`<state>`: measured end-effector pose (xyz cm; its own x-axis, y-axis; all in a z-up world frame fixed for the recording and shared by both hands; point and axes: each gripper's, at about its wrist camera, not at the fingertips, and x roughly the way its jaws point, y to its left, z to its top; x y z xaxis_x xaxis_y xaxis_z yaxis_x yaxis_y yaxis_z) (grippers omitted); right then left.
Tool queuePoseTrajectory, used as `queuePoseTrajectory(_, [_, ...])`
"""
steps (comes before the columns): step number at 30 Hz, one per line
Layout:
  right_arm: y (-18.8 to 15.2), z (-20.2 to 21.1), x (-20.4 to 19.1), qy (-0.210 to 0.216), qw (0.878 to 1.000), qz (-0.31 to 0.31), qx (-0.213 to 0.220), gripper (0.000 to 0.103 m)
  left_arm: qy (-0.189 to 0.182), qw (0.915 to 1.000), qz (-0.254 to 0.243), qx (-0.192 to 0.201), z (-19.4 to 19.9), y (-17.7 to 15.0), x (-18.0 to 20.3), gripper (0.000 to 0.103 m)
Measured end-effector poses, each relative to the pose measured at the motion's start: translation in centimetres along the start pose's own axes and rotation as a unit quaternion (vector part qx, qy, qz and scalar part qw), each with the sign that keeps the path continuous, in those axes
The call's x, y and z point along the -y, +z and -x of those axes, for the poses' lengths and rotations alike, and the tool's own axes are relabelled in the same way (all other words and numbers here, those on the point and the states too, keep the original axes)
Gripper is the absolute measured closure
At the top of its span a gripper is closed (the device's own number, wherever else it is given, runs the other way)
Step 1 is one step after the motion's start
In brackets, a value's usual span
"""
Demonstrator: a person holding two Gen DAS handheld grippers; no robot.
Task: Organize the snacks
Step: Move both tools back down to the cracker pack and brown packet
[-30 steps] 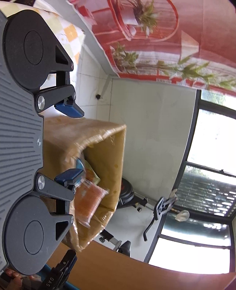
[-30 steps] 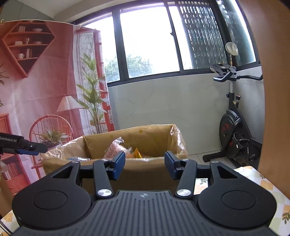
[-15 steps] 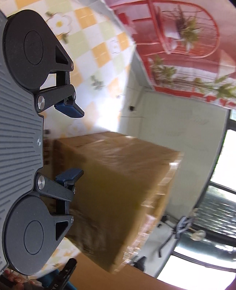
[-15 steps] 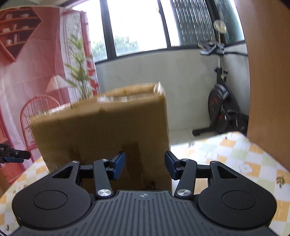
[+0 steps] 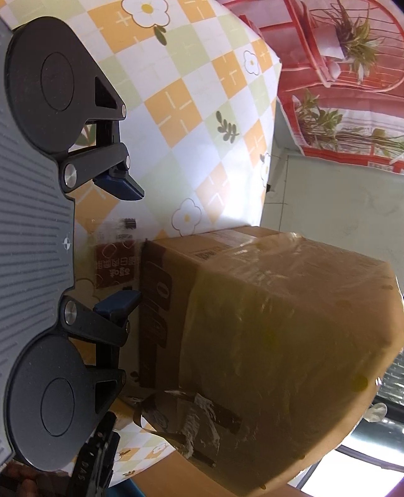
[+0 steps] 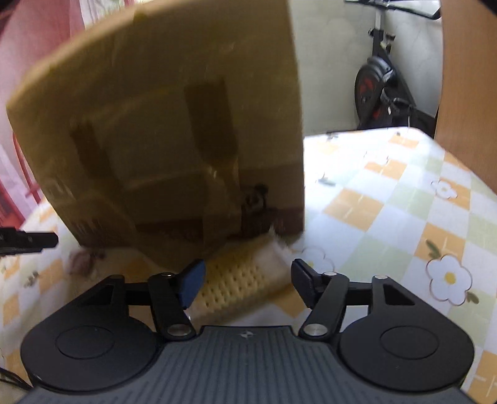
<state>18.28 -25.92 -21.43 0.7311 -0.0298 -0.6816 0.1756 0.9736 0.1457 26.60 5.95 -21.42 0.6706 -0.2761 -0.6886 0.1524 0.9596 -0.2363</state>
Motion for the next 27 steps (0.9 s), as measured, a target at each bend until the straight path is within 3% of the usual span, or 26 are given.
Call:
queuePoseTrajectory(9, [0.8, -2.9, -1.9, -0.035, 0.999, 0.012, -0.034, 0.011, 0.001, 0.9999, 0.006, -0.010, -0.3, -0.5, -0.2, 0.036])
queuePoseTrajectory(12, [1.3, -3.9, -1.8, -0.052, 0.998, 0.007, -0.037, 0.009, 0.000, 0.9998, 0.004, -0.017, -0.7, -0.7, 0.0, 0.036])
queuePoseTrajectory(14, [1.2, -5.0, -2.1, -0.073, 0.995, 0.028, -0.062, 0.008, 0.002, 0.9998, 0.002, -0.022, -0.9, -0.7, 0.1, 0.036])
queuePoseTrajectory(19, [-0.2, -4.4, -2.7, -0.067, 0.995, 0.050, -0.050, 0.012, 0.001, 0.9996, 0.001, -0.030, -1.5, -1.0, 0.6, 0.034])
queuePoseTrajectory(24, [-2.4, -2.7, -2.2, -0.047, 0.996, 0.072, -0.015, 0.027, 0.005, 0.9994, -0.011, -0.031, -2.5, -1.0, 1.6, 0.034])
queuePoseTrajectory(27, [-3.3, -2.4, -2.2, -0.040, 0.996, 0.075, 0.000, 0.028, 0.013, 0.9994, -0.021, -0.024, -3.0, -0.9, 2.2, 0.029])
